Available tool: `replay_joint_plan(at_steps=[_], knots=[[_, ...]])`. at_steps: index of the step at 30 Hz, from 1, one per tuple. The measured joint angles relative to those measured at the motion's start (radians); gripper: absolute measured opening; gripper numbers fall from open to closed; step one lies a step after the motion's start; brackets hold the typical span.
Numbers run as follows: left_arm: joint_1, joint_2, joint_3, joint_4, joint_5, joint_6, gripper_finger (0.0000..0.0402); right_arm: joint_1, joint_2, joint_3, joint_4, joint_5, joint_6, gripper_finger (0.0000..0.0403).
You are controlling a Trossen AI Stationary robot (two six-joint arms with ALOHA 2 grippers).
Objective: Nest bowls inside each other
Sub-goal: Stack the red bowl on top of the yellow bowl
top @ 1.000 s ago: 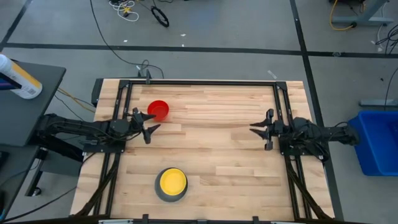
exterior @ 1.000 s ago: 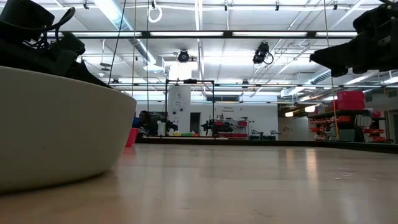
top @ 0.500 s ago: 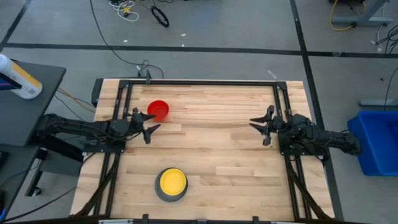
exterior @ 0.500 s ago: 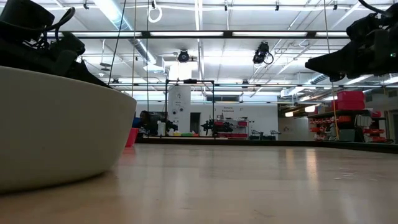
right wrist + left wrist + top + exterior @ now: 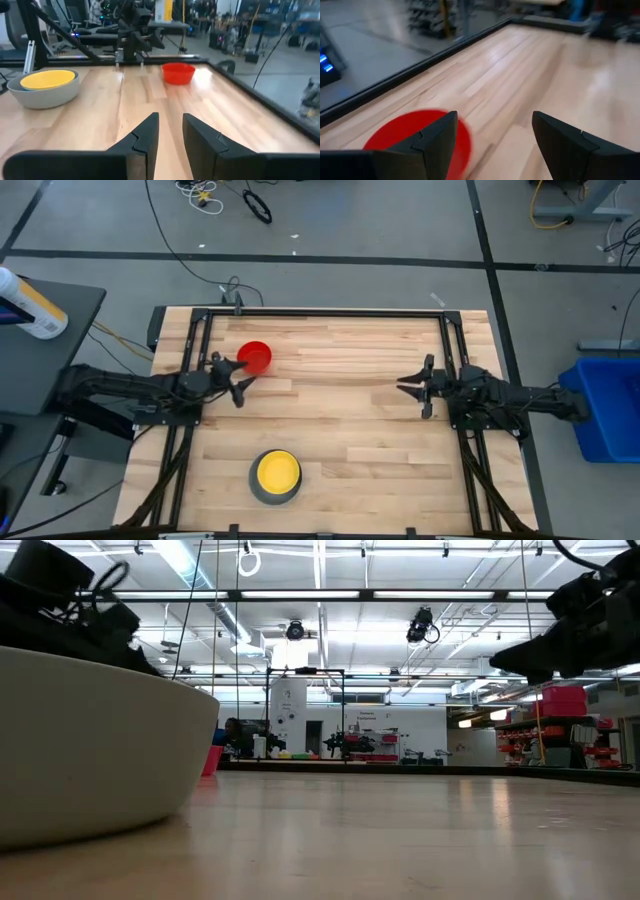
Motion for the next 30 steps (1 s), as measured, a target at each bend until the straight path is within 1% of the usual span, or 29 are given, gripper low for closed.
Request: replay_joint_plan(at_steps=[4,7,9,12,16,20,22,25,27,30], knots=[[0.106,0.107,0.002,-0.002,0.015,-0.050,0.0263,0.000,0.024,0.000,0.000,-0.001,0.071,0.0096],[0.205,0.222,0.024,-0.024,0.099,-0.085,0.0263,0.000,0.031,0.000,0.000,-0.001,0.083,0.0095],[0.267,0.311,0.064,-0.014,0.161,-0.089,0.0263,0.000,0.031,0.000,0.000,-0.001,0.084,0.0095],[0.336,0.448,0.138,-0.008,0.221,-0.067,0.0266,0.000,0.031,0.000,0.000,-0.002,0.093,0.0096],[0.365,0.623,0.265,-0.008,0.270,-0.049,0.0271,0.000,0.031,0.000,0.001,-0.001,0.110,0.0095],[0.375,0.805,0.392,-0.080,0.319,-0.049,0.0272,0.000,0.031,0.000,0.001,-0.002,0.111,0.0096],[0.381,0.895,0.450,-0.133,0.317,-0.054,0.0269,0.000,0.031,0.000,0.001,-0.002,0.122,0.0096],[0.394,1.018,0.520,-0.171,0.317,-0.054,0.0266,0.000,0.031,0.000,0.001,-0.001,0.133,0.0095],[0.400,1.082,0.552,-0.171,0.327,-0.054,0.0264,0.000,0.031,0.000,0.001,-0.001,0.133,0.0095],[0.400,1.140,0.595,-0.169,0.323,-0.055,0.0263,0.000,0.031,0.000,0.001,-0.001,0.133,0.0096]])
